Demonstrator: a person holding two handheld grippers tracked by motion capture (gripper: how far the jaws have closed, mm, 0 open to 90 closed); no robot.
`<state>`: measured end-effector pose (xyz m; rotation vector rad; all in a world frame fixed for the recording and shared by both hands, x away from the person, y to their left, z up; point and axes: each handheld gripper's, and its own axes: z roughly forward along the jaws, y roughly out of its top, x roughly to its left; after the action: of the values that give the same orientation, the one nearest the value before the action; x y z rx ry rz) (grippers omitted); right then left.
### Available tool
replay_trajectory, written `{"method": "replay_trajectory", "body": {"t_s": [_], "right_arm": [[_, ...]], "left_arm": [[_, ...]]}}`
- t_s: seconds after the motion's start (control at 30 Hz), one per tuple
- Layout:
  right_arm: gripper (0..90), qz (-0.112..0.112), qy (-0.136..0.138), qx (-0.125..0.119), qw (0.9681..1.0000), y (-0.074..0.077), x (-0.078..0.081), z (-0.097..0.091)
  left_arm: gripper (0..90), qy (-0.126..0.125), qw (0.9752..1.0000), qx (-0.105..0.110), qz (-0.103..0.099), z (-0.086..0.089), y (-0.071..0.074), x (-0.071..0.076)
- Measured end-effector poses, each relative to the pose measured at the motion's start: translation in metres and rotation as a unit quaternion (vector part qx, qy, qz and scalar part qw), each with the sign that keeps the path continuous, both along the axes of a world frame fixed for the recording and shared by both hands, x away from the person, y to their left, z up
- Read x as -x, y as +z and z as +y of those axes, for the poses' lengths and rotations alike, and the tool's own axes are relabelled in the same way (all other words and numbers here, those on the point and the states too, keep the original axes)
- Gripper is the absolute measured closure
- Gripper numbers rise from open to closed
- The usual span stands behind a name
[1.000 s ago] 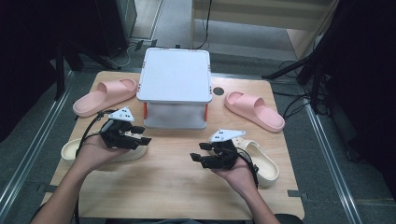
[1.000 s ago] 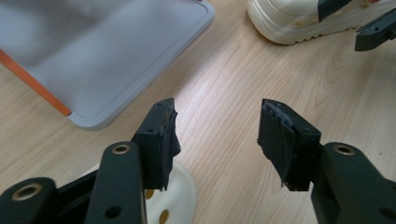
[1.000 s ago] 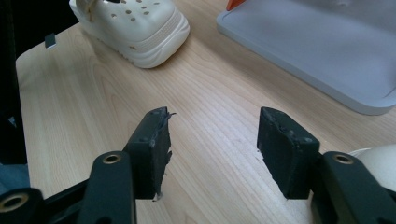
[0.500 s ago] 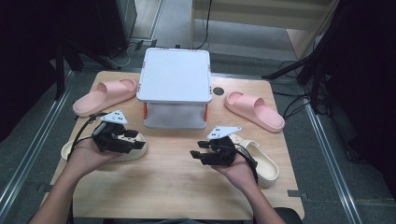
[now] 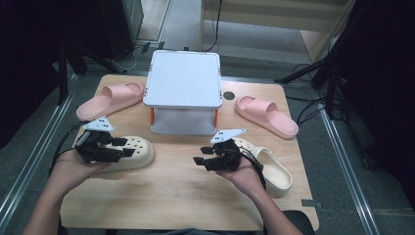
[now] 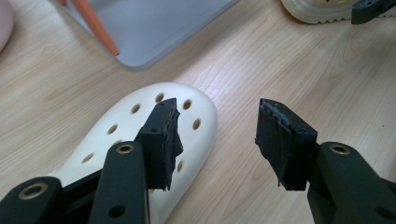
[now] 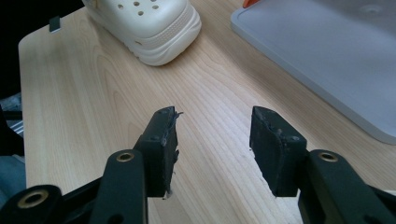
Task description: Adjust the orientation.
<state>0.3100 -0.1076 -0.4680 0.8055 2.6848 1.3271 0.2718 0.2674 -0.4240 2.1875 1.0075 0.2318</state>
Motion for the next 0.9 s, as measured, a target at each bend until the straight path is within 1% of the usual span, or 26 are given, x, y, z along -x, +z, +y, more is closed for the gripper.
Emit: {"method": "replay_trajectory", "body": {"t_s": [0.03,0.07,0.1,0.13,0.23,0.3,0.33,0.4,0.43,0.47,0.57,0.6,0.63,0.77,0.8,0.83,0.9], "right_arm": [[52.2,0.003,0.001,0.0,1.0,0.0,-0.001,0.001],[52.2,0.005,0.002,-0.001,1.0,-0.001,-0.002,0.002],[52.2,0.007,0.002,-0.001,1.0,-0.001,-0.003,0.002],[52.2,0.008,0.002,-0.001,1.0,-0.001,-0.004,0.003],[52.2,0.009,0.005,-0.001,0.9999,-0.001,-0.005,0.004],[52.2,0.008,0.006,-0.001,0.9999,-0.001,-0.005,0.005],[52.2,0.008,0.006,-0.001,0.9999,-0.001,-0.005,0.005],[52.2,0.008,0.007,0.001,0.9999,-0.001,-0.006,0.006],[52.2,0.007,0.008,0.002,0.9999,-0.002,-0.006,0.007],[52.2,0.007,0.008,0.002,0.9999,-0.002,-0.006,0.007],[52.1,0.005,0.007,0.006,0.9999,-0.002,-0.005,0.008],[52.2,0.004,0.008,0.007,0.9999,-0.002,-0.005,0.008],[52.2,0.004,0.008,0.007,0.9999,-0.002,-0.005,0.008],[52.0,0.003,0.008,0.012,0.9999,-0.003,-0.005,0.008],[52.0,0.003,0.008,0.012,0.9999,-0.003,-0.005,0.008],[52.0,0.003,0.008,0.013,0.9999,-0.003,-0.006,0.008],[52.0,0.003,0.008,0.013,0.9999,-0.003,-0.006,0.009]], "left_arm": [[49.2,0.003,1.0,-0.001,-0.001,0.005,0.003,0.003],[49.4,0.006,1.0,0.002,-0.001,0.008,0.004,0.005],[49.6,0.006,1.0,0.002,-0.001,0.008,0.004,0.005],[49.7,0.015,0.9999,0.004,0.002,0.015,0.005,0.008],[50.1,0.019,0.9998,0.0,0.002,0.022,0.005,0.01],[50.3,0.021,0.9997,-0.008,0.003,0.029,0.002,0.014],[50.3,0.021,0.9997,-0.008,0.003,0.029,0.002,0.014],[50.2,0.021,0.9997,-0.012,0.004,0.034,-0.002,0.015],[50.2,0.025,0.9995,-0.017,0.008,0.038,-0.006,0.016],[50.4,0.025,0.9995,-0.017,0.008,0.038,-0.006,0.016],[51.8,0.029,0.9995,-0.005,0.008,0.046,-0.014,0.016],[51.8,0.03,0.9995,-0.004,0.012,0.048,-0.017,0.016],[51.7,0.03,0.9995,-0.004,0.012,0.048,-0.017,0.016],[51.7,0.037,0.9991,-0.012,0.016,0.055,-0.026,0.016],[51.7,0.037,0.9991,-0.012,0.016,0.055,-0.026,0.016],[51.7,0.038,0.999,-0.015,0.019,0.056,-0.028,0.015],[51.0,0.034,0.999,-0.011,0.028,0.056,-0.034,0.013]]}}
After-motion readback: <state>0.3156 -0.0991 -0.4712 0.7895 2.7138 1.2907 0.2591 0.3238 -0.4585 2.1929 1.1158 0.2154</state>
